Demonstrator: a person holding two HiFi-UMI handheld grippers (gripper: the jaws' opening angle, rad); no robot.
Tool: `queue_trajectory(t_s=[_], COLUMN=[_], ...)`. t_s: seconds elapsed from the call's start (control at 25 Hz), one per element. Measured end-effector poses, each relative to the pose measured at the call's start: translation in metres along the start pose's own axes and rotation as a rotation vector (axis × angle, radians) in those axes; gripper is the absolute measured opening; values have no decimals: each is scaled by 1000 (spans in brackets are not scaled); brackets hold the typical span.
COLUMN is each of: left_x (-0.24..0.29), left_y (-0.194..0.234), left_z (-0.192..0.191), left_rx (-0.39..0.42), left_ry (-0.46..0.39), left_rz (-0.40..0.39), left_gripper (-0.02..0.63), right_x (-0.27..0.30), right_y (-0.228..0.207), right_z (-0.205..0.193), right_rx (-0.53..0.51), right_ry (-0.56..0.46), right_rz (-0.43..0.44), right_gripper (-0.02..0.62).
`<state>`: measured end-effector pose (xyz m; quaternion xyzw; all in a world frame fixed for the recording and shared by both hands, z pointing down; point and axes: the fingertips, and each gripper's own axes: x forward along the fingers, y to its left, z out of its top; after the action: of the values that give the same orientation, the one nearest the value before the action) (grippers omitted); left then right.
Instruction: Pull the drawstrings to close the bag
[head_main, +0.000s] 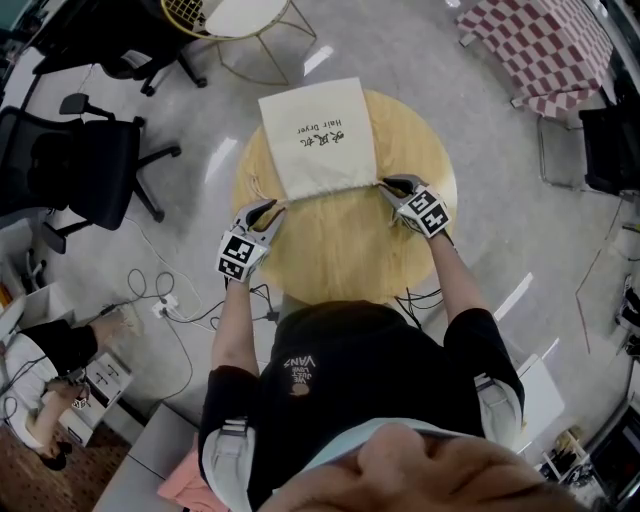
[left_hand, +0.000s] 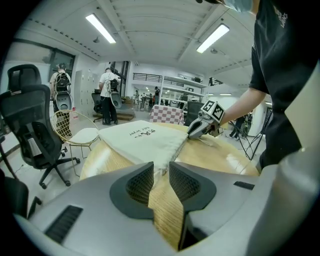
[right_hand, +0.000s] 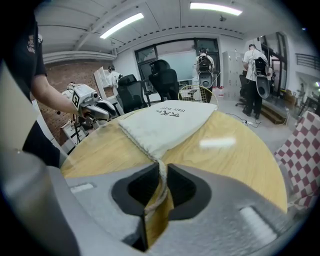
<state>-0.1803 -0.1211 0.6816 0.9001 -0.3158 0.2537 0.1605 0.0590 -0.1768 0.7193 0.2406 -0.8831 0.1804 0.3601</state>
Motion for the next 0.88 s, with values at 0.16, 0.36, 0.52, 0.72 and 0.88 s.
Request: queue_trajectory(t_s=[0.16, 0.36, 0.52, 0.72, 0.88], left_x=[1, 1, 0, -1, 7], left_y=[-1, 0, 1, 5, 3], left_z=[-1, -4, -6, -3, -4], left_rx=[-5, -11, -10, 10, 34], left_ry=[3, 6, 5, 3, 18], left_rz=[1, 5, 12, 30, 15], left_gripper=[107, 107, 107, 108, 120], right_x=[0, 3, 2, -3, -5], right_y=[-1, 0, 3, 4, 4], right_z=[0, -2, -1, 1, 0], right_rx=[-25, -57, -24, 52, 83], right_ry=[9, 41, 31, -25, -35], right_rz=[-13, -16, -5, 0, 4], right_gripper=[32, 18, 14, 9, 8])
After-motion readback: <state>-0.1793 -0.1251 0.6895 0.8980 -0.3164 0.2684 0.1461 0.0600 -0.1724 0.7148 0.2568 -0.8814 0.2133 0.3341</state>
